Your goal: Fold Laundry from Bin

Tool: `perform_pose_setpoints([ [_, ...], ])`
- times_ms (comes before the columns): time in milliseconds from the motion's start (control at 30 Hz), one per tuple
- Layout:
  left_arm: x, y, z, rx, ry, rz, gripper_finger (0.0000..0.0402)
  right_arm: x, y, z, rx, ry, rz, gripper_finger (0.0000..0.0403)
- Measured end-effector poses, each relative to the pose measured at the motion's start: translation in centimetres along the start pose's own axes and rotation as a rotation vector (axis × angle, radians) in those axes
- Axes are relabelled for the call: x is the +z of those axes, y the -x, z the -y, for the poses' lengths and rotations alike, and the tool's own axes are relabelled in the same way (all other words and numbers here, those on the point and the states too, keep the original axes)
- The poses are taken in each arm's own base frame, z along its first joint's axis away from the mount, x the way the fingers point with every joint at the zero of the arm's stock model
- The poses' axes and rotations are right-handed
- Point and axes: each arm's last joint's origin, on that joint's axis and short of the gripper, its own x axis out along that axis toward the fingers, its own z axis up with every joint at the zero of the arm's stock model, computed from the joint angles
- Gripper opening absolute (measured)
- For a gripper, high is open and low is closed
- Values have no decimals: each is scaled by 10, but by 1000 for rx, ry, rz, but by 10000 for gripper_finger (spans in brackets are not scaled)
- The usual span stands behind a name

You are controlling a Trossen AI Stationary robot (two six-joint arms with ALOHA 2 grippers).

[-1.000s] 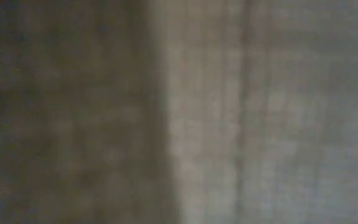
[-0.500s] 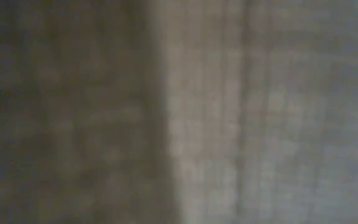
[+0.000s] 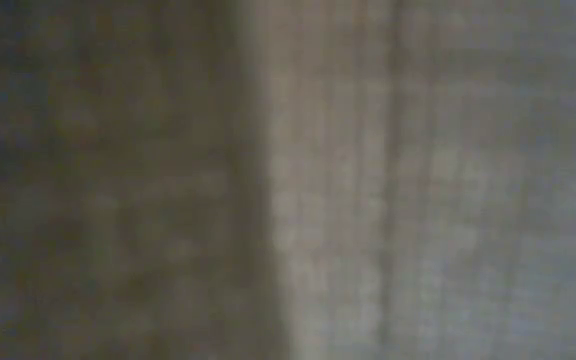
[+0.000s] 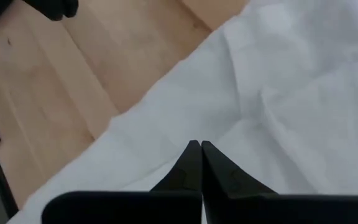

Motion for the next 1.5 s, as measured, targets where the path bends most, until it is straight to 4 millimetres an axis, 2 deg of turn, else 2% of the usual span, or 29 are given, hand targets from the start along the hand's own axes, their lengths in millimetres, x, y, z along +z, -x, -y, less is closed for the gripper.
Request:
perform_pose_setpoints([
  [167,-7,1,2,-8,31,-44,23,-9,13,-6,-33,-38,48,1],
  [333,-9,1,2,1,59,-63,23,-16,28,-3,-100,-84,102,1],
  [467,-6,1,0,13,67,-48,23,-33,26,11,-117,-137,95,1],
  [567,-3,0,-3,24,45,-35,23,-44,25,23,-59,-186,113,1],
  [700,3,-1,-8,49,35,-9,23,-47,32,44,47,-250,155,1],
  [833,14,-2,-15,62,87,15,32,-37,43,72,118,-248,144,7],
  [1067,37,-2,-32,89,107,92,96,-2,58,110,235,-178,161,32],
  [1267,53,0,-41,114,43,182,109,20,46,135,255,-134,99,17],
  [1500,53,-4,-48,183,-2,179,110,32,33,157,130,-155,151,7],
])
